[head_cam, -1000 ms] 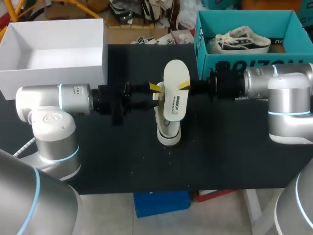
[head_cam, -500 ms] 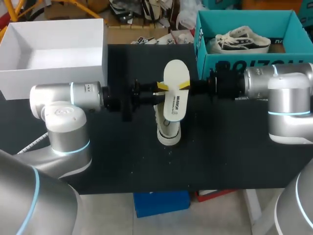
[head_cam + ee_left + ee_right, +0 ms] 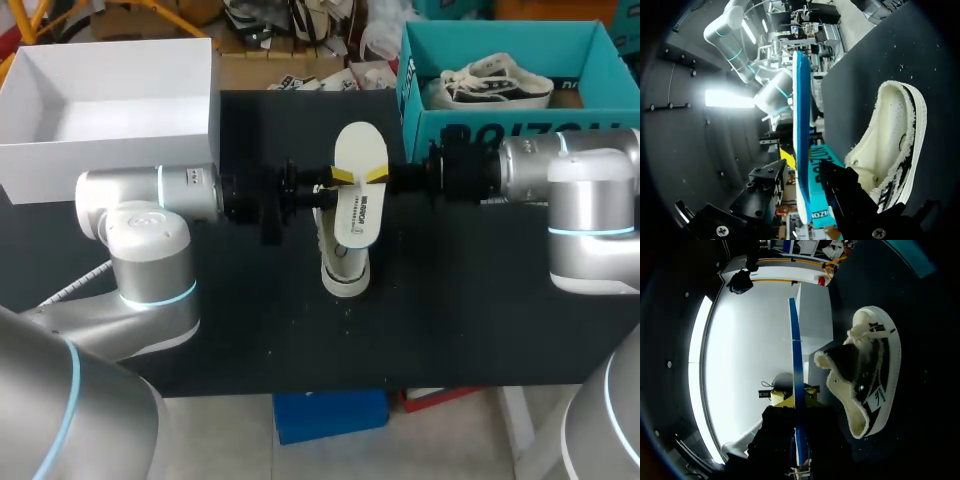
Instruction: Take the shoe out of the shoebox, open the shoe tongue, remove and reinsert the insole, then place the shoe into the shoebox
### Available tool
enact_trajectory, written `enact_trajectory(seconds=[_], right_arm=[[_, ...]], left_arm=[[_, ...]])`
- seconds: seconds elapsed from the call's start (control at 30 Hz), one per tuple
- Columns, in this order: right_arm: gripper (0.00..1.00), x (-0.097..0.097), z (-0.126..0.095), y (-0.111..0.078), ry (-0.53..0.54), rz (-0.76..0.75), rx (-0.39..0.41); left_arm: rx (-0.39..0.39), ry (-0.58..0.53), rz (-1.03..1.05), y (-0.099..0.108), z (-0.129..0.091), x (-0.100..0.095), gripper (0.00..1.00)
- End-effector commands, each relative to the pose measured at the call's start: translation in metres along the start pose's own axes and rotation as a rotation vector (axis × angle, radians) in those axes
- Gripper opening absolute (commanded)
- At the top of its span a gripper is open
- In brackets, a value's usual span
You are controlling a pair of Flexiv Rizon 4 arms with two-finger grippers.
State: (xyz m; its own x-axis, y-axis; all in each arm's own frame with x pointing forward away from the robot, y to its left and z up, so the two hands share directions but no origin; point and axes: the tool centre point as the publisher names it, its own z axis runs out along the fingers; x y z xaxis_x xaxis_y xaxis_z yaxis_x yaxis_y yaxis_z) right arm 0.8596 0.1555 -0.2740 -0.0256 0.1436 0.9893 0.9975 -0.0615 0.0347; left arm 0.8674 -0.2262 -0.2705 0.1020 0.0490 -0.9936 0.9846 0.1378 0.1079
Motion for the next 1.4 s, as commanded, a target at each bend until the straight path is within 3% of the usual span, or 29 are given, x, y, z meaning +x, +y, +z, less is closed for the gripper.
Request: enact_trajectory(seconds=[0.03, 0.17, 0.23, 0.27, 0.3, 0.33, 0.37, 0.83, 0.87, 0.9, 0.93, 1.07, 1.4], right_arm=[[0.00, 0.000, 0.001, -0.001, -0.002, 0.000, -0.003], [0.00, 0.000, 0.001, -0.001, -0.002, 0.000, -0.003], [0.00, 0.000, 0.001, -0.001, -0.002, 0.000, -0.003], [0.00, 0.000, 0.001, -0.001, -0.002, 0.000, -0.003], [0.00, 0.000, 0.001, -0.001, -0.002, 0.000, -0.003], [0.00, 0.000, 0.001, -0.001, -0.002, 0.000, -0.003], [0.00, 0.000, 0.001, -0.001, -0.002, 0.000, -0.003], [0.00, 0.000, 0.001, -0.001, -0.002, 0.000, -0.003], [0.17, 0.000, 0.001, -0.001, -0.002, 0.000, -0.003], [0.96, 0.001, 0.000, -0.001, 0.003, 0.002, -0.007], [1.00, 0.002, -0.002, -0.001, 0.009, 0.003, -0.012], [1.00, 0.002, -0.015, -0.005, -0.028, 0.013, -0.052], [1.00, -0.008, -0.061, -0.018, -0.123, 0.038, -0.168]], left_arm=[[0.001, 0.004, 0.002, 0.001, 0.006, 0.004, 0.32], [-0.006, 0.008, 0.003, 0.001, 0.010, 0.006, 0.23], [-0.014, 0.006, 0.002, 0.002, 0.011, 0.006, 0.27], [-0.016, 0.005, 0.003, 0.002, 0.011, 0.006, 0.33], [-0.018, 0.005, 0.004, 0.003, 0.012, 0.006, 0.31], [-0.019, 0.004, 0.006, 0.003, 0.012, 0.006, 0.24], [-0.020, 0.003, 0.007, 0.003, 0.012, 0.005, 0.00], [-0.031, -0.006, 0.023, 0.005, 0.012, 0.001, 0.00], [-0.031, -0.007, 0.023, 0.005, 0.012, 0.000, 0.00], [-0.031, -0.007, 0.024, 0.004, 0.011, 0.000, 0.00], [-0.028, -0.012, 0.025, 0.003, 0.011, -0.001, 0.00], [-0.013, -0.004, 0.019, -0.004, 0.004, -0.003, 0.00], [0.022, 0.176, -0.048, -0.039, -0.039, -0.002, 0.00]])
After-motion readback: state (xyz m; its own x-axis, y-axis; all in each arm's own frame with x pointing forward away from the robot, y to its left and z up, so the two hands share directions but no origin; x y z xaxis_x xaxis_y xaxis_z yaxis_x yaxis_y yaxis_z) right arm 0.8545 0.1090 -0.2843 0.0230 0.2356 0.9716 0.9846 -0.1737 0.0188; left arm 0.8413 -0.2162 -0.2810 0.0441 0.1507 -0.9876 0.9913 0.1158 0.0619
